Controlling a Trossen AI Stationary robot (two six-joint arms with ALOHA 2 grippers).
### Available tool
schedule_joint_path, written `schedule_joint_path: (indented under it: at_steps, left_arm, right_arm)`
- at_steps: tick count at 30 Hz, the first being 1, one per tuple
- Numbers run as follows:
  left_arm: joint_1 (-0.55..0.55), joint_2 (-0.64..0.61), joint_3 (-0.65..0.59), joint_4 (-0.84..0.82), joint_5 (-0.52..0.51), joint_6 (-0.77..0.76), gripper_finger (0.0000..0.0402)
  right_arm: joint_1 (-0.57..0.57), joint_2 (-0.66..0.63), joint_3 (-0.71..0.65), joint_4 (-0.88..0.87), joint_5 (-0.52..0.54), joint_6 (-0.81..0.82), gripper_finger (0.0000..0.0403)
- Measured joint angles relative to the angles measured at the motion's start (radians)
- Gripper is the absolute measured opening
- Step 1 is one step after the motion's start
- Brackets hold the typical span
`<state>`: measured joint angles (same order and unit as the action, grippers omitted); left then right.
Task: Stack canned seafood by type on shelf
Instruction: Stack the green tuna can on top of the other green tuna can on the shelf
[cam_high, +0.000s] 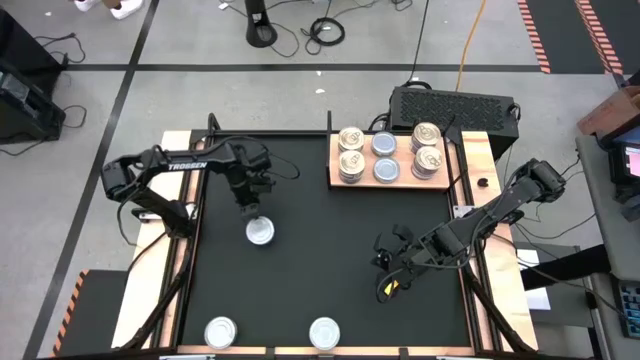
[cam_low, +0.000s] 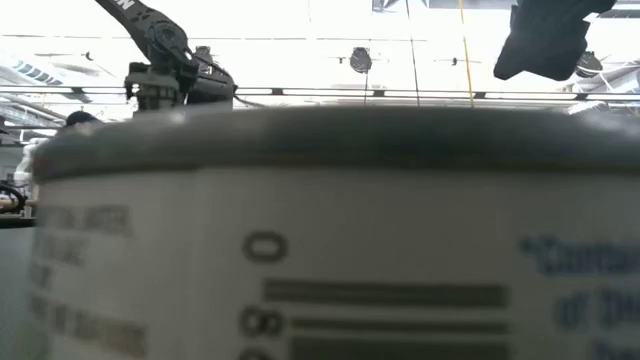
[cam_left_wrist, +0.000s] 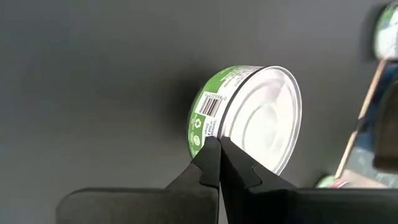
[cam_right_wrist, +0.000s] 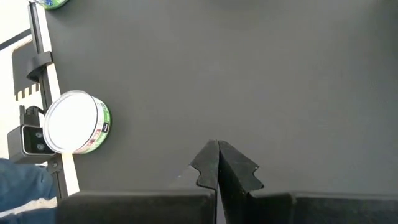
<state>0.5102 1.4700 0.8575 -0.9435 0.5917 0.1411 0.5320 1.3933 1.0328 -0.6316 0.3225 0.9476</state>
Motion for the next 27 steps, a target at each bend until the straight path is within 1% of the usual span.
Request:
schedule_joint_path:
  at_steps: [5,10,14,18,20,24,27]
  left_arm:
    - [-0.003,-0.001,0.068,0.0,0.024,-0.078,0.0]
    - [-0.045,-0.002,0.15,0.041,0.064,-0.2,0.0]
    - [-0.101,-0.002,0.209,0.105,0.065,-0.289,0.0]
    - [-0.154,-0.002,0.243,0.199,0.063,-0.45,0.0]
    - [-0.177,-0.002,0.257,0.258,0.047,-0.538,0.0]
    - [-0.218,-0.002,0.282,0.379,-0.027,-0.682,0.0]
    - [-0.237,-0.002,0.3,0.458,-0.071,-0.813,0.0]
  right_arm:
    - [0.0,0.0,0.0,-0.004,-0.067,0.013,0.0]
    - [0.0,-0.022,0.0,-0.038,-0.068,0.051,0.0]
    - [0.0,-0.06,0.0,-0.071,-0.065,0.062,0.0]
    - [0.0,-0.109,0.0,-0.102,-0.061,0.062,0.0]
    - [0.0,-0.135,0.0,-0.122,-0.054,0.062,0.0]
    - [0.0,-0.19,0.0,-0.174,-0.009,0.094,0.0]
    - [0.0,-0.228,0.0,-0.225,-0.005,0.128,0.0]
